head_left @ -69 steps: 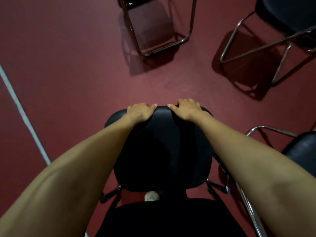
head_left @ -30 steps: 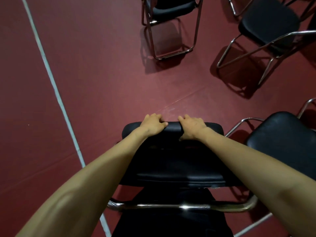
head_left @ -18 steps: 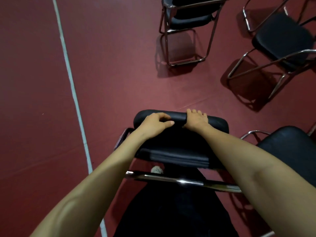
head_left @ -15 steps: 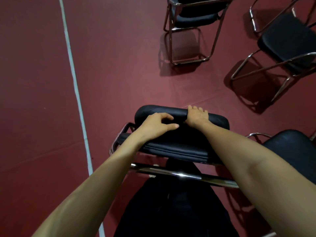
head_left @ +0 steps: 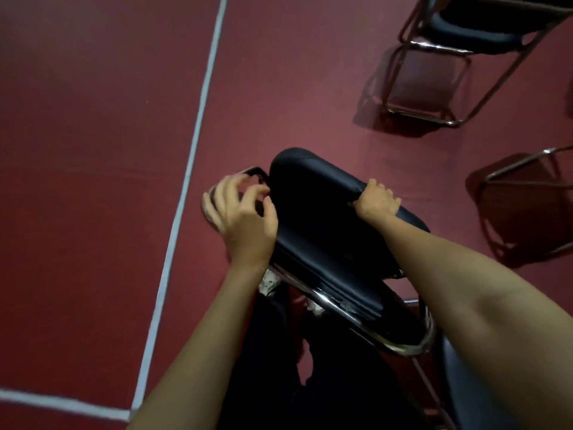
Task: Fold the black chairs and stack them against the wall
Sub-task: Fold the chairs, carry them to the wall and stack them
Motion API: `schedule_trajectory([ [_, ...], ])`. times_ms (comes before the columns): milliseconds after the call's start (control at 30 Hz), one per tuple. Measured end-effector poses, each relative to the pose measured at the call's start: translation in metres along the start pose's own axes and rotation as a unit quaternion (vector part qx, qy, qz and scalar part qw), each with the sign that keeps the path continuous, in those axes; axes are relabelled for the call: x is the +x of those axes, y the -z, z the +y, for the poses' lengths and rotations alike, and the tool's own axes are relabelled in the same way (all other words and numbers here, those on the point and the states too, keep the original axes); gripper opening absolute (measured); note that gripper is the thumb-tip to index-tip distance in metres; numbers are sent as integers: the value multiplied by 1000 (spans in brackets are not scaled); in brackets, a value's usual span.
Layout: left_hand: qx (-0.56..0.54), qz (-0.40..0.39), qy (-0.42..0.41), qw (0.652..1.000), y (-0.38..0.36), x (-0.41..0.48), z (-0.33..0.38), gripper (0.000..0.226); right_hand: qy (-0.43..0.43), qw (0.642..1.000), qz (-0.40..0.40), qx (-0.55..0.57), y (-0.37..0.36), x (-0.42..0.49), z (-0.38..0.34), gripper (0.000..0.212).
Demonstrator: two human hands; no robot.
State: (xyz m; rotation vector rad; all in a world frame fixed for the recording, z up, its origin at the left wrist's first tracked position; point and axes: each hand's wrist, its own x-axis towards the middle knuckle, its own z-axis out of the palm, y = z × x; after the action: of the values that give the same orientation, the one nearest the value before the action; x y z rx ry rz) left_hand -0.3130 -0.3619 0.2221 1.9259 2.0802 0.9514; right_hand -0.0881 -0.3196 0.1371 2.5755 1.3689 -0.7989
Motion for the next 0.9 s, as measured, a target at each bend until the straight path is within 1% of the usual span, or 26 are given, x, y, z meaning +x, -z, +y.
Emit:
schedule_trajectory([
  [33, -16, 9, 86, 996, 5, -9, 2, 38, 3, 1000, -3, -3, 1, -2, 0, 60],
  [67, -55, 7, 199, 978, 8, -18, 6, 59, 5, 1000, -7, -6, 1, -3, 1, 62],
  [100, -125, -4, 329, 936, 11, -27, 12, 82, 6, 1000, -11, -8, 2, -5, 1, 64],
  [133, -218, -13, 453, 864, 15, -35, 20, 100, 7, 1000, -16, -7, 3, -8, 0, 65],
  [167, -299, -26, 543, 784, 19, -42, 26, 108, 7, 1000, -19, -5, 3, -11, -1, 65],
  [200, -352, -35, 589, 727, 22, -46, 30, 105, 6, 1000, -22, -4, 3, -14, -2, 65],
  [233, -364, -48, 601, 710, 25, -48, 30, 93, 5, 1000, -24, -5, 2, -18, -4, 65],
  [267, -357, -58, 598, 715, 29, -49, 30, 80, 4, 1000, -27, -9, 1, -22, -6, 65],
  [300, -348, -62, 589, 727, 31, -49, 29, 71, 5, 999, -30, -16, 0, -26, -8, 66],
  [333, -336, -62, 578, 741, 33, -50, 28, 68, 7, 999, -34, -24, -2, -30, -10, 67],
  [433, -304, -71, 523, 793, 35, -47, 34, 69, 9, 998, -41, -45, -9, -44, -13, 72],
  [500, -303, -77, 486, 816, 32, -44, 40, 69, 9, 997, -53, -51, -12, -50, -15, 79],
  [633, -299, -63, 464, 832, 28, -41, 42, 76, 6, 995, -100, -9, -2, -52, -14, 90],
  [733, -310, -71, 430, 845, 29, -39, 33, 93, 23, 990, -135, -24, -4, -57, -13, 92],
  [767, -307, -80, 413, 854, 29, -38, 29, 92, 37, 988, -145, -42, -8, -60, -12, 90],
  [833, -304, -83, 389, 866, 32, -38, 24, 78, 70, 982, -153, -82, -15, -64, -10, 84],
  [867, -306, -78, 389, 866, 33, -39, 24, 72, 83, 980, -150, -99, -15, -66, -10, 80],
  [900, -314, -73, 393, 861, 33, -40, 26, 73, 88, 979, -145, -112, -12, -66, -11, 77],
])
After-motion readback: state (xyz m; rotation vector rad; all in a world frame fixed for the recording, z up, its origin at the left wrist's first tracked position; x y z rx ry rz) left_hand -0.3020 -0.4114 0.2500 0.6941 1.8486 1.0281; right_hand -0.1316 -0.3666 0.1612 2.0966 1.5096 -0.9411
